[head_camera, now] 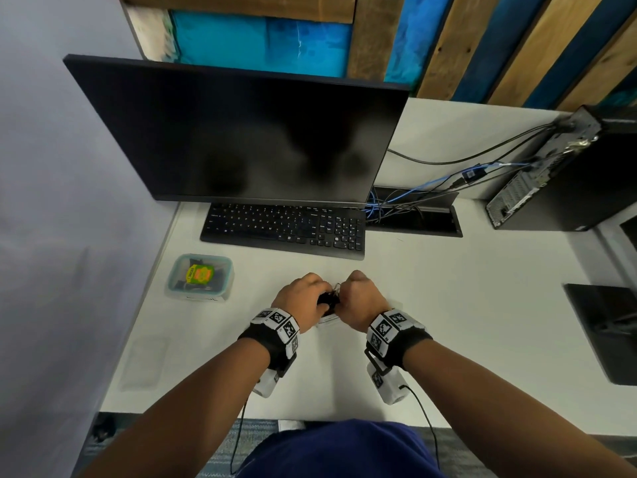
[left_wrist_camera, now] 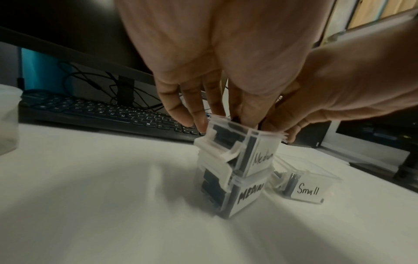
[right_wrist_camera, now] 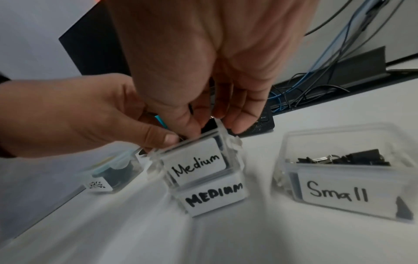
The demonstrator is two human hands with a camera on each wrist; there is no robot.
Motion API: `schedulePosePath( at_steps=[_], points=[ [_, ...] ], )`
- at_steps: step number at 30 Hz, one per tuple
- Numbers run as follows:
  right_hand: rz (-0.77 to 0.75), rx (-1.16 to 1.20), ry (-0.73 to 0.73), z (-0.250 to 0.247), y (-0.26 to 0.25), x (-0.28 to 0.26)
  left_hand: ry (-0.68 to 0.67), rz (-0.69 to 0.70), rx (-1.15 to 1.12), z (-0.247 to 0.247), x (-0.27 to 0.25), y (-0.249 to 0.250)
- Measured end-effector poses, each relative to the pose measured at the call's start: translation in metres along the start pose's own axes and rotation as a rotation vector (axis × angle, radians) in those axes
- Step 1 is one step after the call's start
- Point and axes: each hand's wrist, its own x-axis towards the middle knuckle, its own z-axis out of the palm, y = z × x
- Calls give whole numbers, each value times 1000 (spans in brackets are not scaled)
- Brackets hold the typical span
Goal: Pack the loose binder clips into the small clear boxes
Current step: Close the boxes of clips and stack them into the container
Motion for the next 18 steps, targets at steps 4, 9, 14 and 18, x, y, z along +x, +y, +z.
schedulePosePath(
  at_steps=[4, 9, 14, 18],
  points=[
    [47, 74, 50, -1, 5, 3, 17, -3, -26, -2, 1, 1],
    [20, 106, 67, -4, 10, 5, 27, -36, -69, -3, 2, -3],
    [86, 162, 85, 0, 13, 4, -6, -61, -72, -4, 0, -6],
    [138, 218, 91, -2, 17, 5, -6, -13, -62, -4, 0, -3]
  ],
)
